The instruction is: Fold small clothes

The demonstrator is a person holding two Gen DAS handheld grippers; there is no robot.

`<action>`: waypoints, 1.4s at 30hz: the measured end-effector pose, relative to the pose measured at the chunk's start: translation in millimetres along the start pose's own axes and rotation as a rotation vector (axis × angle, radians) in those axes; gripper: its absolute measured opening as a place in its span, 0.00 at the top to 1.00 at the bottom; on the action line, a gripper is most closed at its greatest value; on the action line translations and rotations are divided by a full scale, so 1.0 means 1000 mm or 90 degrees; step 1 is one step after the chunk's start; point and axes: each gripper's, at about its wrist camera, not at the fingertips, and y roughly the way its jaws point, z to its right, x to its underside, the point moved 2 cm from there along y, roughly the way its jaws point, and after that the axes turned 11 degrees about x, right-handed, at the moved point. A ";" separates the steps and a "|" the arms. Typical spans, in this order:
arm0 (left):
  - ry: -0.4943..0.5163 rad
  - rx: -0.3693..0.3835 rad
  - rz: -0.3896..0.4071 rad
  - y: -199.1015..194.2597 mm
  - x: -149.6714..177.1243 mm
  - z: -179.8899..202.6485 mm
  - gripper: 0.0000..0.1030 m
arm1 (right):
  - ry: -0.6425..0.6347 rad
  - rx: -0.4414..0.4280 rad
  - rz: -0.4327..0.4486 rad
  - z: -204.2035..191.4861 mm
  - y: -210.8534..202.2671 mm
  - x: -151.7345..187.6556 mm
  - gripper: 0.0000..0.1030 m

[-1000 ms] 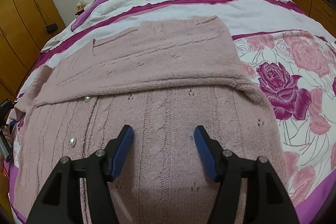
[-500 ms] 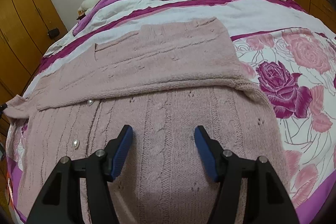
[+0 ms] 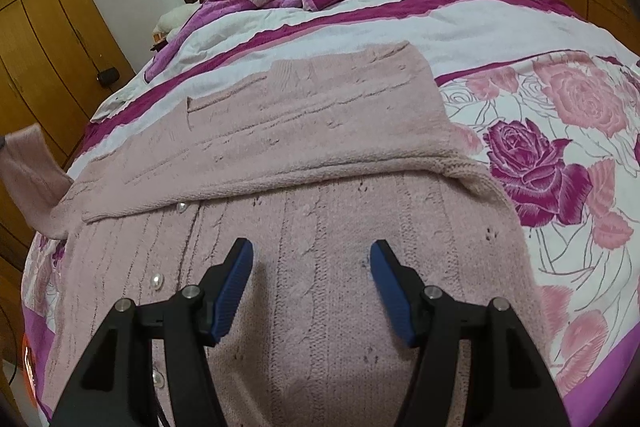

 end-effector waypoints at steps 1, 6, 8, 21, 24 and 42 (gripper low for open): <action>0.007 0.019 -0.007 0.007 0.002 0.015 1.00 | 0.002 -0.001 0.001 0.001 0.000 0.000 0.38; 0.034 0.069 -0.047 0.041 0.023 0.067 1.00 | 0.017 -0.006 0.011 0.006 -0.003 -0.002 0.38; 0.036 0.081 -0.067 0.055 0.035 0.080 1.00 | 0.024 -0.008 0.016 0.009 -0.005 -0.003 0.38; 0.063 0.066 -0.301 0.143 0.170 0.111 1.00 | 0.060 -0.020 0.010 0.024 0.001 -0.003 0.38; 0.084 0.036 -0.359 0.153 0.188 0.111 1.00 | 0.060 -0.021 0.005 0.024 0.003 -0.002 0.38; 0.128 -0.037 -0.347 0.062 0.154 0.066 0.93 | -0.013 -0.161 -0.059 -0.064 0.012 -0.070 0.38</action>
